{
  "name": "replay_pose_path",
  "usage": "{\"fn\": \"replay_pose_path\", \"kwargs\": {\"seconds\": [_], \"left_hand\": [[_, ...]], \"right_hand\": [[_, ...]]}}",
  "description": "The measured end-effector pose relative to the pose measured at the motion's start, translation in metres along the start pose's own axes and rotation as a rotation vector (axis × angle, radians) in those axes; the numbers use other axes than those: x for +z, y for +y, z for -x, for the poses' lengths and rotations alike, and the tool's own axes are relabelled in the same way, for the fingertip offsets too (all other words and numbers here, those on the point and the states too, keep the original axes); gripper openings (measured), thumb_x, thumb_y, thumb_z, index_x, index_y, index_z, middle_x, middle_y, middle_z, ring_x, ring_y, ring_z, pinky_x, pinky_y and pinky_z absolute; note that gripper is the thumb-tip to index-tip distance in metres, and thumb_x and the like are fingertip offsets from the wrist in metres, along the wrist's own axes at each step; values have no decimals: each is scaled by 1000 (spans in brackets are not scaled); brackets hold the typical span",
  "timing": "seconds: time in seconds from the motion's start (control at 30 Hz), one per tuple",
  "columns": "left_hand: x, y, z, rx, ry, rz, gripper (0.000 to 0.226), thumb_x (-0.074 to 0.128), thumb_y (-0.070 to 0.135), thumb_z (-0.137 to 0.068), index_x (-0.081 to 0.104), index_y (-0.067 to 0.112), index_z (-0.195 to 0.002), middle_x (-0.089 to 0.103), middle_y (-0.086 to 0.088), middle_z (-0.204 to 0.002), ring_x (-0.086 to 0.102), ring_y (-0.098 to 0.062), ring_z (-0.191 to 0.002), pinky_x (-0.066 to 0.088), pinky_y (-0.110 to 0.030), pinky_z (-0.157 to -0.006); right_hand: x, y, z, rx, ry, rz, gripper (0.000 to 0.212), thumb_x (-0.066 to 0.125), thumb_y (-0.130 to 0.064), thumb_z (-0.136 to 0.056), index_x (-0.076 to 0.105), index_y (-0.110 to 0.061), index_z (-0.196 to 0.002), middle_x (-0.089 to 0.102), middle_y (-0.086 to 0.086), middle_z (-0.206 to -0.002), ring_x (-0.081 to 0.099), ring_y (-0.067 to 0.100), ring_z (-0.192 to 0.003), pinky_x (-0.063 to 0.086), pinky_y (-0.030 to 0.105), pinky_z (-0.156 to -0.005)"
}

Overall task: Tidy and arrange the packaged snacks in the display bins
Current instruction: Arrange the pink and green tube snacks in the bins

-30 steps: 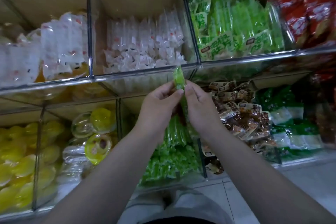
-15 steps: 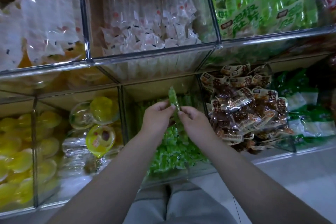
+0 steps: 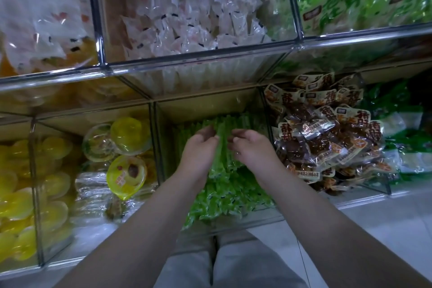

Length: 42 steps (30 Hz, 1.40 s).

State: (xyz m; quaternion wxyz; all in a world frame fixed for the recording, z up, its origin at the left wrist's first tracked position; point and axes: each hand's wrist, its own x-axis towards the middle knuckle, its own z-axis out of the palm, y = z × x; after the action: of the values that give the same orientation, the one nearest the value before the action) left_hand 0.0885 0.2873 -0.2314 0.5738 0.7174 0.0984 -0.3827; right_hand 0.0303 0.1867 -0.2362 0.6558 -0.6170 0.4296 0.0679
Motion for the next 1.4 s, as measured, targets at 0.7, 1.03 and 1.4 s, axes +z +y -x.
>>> {"fn": "replay_pose_path", "kwargs": {"seconds": [0.7, 1.03, 1.4], "left_hand": [[41, 141, 98, 418, -396, 458, 26, 41, 11, -99, 61, 14, -116, 70, -1, -111, 66, -13, -109, 52, -23, -90], [84, 177, 99, 480, -393, 444, 27, 42, 14, -100, 60, 13, -120, 68, -5, -118, 64, -14, -112, 51, -26, -94], [129, 215, 78, 493, -399, 361, 24, 42, 17, -101, 61, 19, -115, 66, -2, -122, 62, -11, -113, 43, -26, -100]], "right_hand": [[-95, -130, 94, -484, -30, -411, 19, 48, -9, -99, 66, -15, -99, 73, 4, -96, 67, 18, -90, 55, 31, -81], [-134, -153, 86, -569, 14, -400, 18, 48, -11, -99, 66, -14, -104, 72, 7, -103, 68, 18, -93, 56, 32, -83], [-175, -192, 55, -637, 124, -347, 18, 48, -13, -99, 65, -18, -100, 72, 4, -106, 67, 17, -105, 52, 30, -93]]}}
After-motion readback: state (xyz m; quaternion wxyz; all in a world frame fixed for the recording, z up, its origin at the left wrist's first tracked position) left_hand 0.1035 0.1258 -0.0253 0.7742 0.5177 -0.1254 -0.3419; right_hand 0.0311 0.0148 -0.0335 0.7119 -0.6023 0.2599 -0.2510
